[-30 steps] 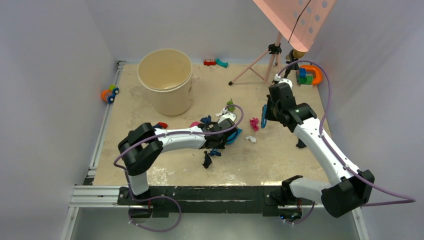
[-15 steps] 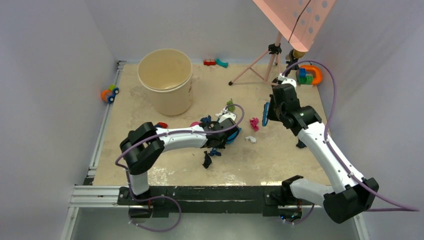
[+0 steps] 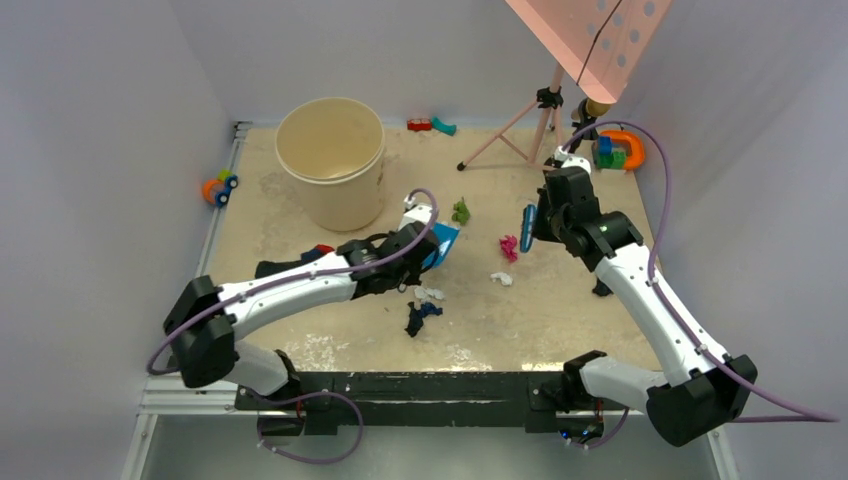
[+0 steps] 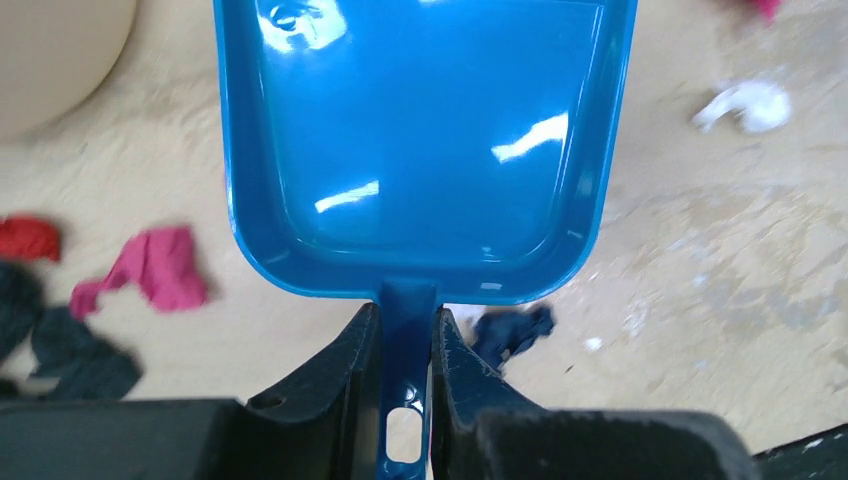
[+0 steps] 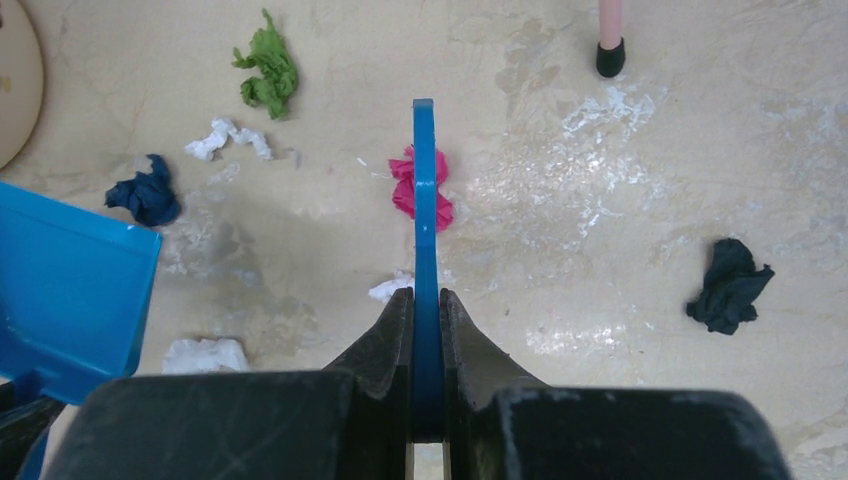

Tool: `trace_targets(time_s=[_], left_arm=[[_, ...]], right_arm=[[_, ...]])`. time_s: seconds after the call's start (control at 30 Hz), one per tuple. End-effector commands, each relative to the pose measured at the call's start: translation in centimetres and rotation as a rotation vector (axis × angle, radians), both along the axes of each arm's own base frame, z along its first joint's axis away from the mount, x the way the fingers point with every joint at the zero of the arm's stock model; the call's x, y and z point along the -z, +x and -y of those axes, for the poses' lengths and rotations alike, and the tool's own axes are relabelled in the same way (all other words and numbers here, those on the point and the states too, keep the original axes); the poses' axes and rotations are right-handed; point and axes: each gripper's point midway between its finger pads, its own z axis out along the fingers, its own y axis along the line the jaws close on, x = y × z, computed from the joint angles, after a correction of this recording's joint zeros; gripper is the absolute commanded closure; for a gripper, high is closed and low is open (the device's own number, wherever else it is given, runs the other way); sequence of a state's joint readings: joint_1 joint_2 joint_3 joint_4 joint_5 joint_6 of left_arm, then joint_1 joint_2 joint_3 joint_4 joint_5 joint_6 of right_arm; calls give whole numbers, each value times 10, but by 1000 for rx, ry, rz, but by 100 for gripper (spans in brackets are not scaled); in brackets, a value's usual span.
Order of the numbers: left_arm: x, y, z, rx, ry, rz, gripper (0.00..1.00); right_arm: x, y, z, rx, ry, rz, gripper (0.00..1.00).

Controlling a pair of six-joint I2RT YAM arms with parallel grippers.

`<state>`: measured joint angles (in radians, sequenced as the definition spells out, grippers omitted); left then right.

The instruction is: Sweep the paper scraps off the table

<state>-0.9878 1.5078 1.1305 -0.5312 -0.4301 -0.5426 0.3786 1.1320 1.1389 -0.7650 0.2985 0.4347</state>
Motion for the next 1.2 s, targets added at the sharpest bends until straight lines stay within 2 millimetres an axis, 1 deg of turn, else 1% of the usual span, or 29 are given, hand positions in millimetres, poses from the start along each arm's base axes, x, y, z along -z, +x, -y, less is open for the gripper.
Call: trace_targets(time_s=[0.0, 0.13, 0.17, 0.23, 0.33, 0.43, 0.5, 0.57, 0.6, 0.63, 0.7, 0.83, 0.93, 1.0, 1.07, 1.17], left_arm=[[16, -26, -63, -115, 48, -44, 89], [32, -53, -99, -237, 43, -108, 91], [38, -60, -106, -266, 38, -127, 91], [48, -69, -114, -308, 18, -151, 92], [68, -74, -118, -332, 12, -169, 92], [86, -70, -121, -354, 32, -153, 92], [95, -65, -119, -359, 34, -136, 90], [99, -62, -119, -372, 47, -126, 85], [100, -61, -118, -369, 47, -123, 81], [102, -60, -117, -369, 43, -121, 72], [105, -59, -114, -363, 21, -117, 65], [116, -64, -121, -391, 18, -117, 60], [120, -71, -125, -401, 11, -92, 55], [121, -75, -125, -394, -12, -84, 54], [124, -77, -126, -398, -28, -81, 55], [128, -74, -127, -403, -29, -65, 64]], right_arm=[[-6, 9, -18, -69, 61, 35, 100], [-7, 14, -26, -91, 88, 43, 100], [-7, 15, -28, -96, 92, 42, 100], [-7, 17, -32, -108, 101, 40, 100], [-7, 19, -36, -122, 111, 37, 100], [-6, 19, -39, -136, 120, 32, 100], [-6, 18, -39, -145, 119, 28, 100], [-6, 16, -38, -143, 113, 24, 100], [-7, 15, -37, -145, 111, 23, 100], [-7, 14, -37, -146, 111, 25, 100], [-6, 12, -36, -147, 110, 26, 100], [-4, 9, -38, -160, 121, 29, 100], [-1, 7, -41, -173, 136, 30, 100], [1, 6, -41, -177, 139, 26, 100], [2, 6, -42, -177, 140, 24, 100], [1, 6, -45, -190, 152, 24, 100]])
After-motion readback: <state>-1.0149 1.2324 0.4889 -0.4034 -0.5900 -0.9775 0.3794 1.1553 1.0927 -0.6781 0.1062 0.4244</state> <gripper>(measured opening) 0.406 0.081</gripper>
